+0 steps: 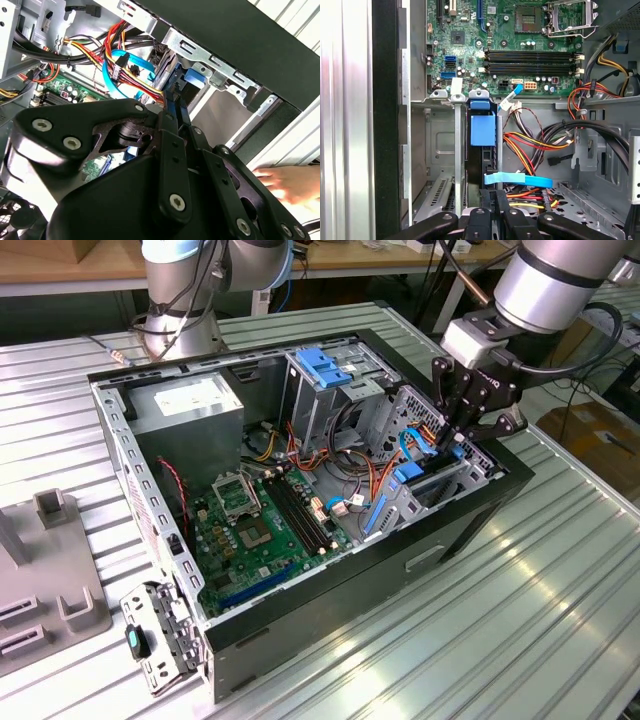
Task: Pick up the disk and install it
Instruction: 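Insert the second disk wire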
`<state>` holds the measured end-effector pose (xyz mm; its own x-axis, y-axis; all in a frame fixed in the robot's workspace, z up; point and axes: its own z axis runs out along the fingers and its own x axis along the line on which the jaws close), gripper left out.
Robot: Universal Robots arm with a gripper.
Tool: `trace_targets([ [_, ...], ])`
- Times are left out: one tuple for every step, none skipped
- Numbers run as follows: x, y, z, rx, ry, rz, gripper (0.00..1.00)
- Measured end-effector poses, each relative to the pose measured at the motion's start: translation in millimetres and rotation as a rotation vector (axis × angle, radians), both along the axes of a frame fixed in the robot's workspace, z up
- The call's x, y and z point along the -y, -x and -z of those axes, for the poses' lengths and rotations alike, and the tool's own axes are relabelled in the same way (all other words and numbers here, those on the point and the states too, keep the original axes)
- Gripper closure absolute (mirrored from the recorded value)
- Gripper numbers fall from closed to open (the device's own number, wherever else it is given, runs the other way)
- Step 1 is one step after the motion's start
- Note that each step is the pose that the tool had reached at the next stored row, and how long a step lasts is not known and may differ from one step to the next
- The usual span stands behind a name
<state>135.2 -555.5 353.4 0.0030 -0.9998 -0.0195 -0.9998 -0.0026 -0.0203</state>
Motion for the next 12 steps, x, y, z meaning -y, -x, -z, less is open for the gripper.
trace_targets([
  [0.0, 0.0, 0.0, 0.0000, 0.0000, 0.000, 0.84],
  [0.0, 0.0, -0.1, 0.0000, 0.0000, 0.000, 0.84],
  [0.0, 0.0, -0.1, 0.0000, 0.0000, 0.000, 0.84],
  [0.0, 0.0, -0.1, 0.0000, 0.0000, 0.000, 0.84],
  [0.0, 0.0, 0.0, 0.0000, 0.0001, 0.000, 0.84],
  [0.0, 0.0, 0.4, 0.0001, -0.0034, 0.000, 0.84],
  [0.2, 0.0, 0.7, 0.0000, -0.0046, 0.000, 0.84],
  [0.5, 0.0, 0.9, 0.0000, -0.0052, 0.000, 0.84],
  [0.5, 0.0, 0.9, 0.0000, -0.0053, 0.001, 0.84],
  [0.5, 0.0, 1.0, 0.0000, -0.0055, 0.001, 0.84],
  [0.6, 0.0, 1.1, 0.0000, -0.0057, 0.001, 0.84],
  [0.6, 0.0, 1.1, 0.0000, -0.0055, 0.002, 0.84],
])
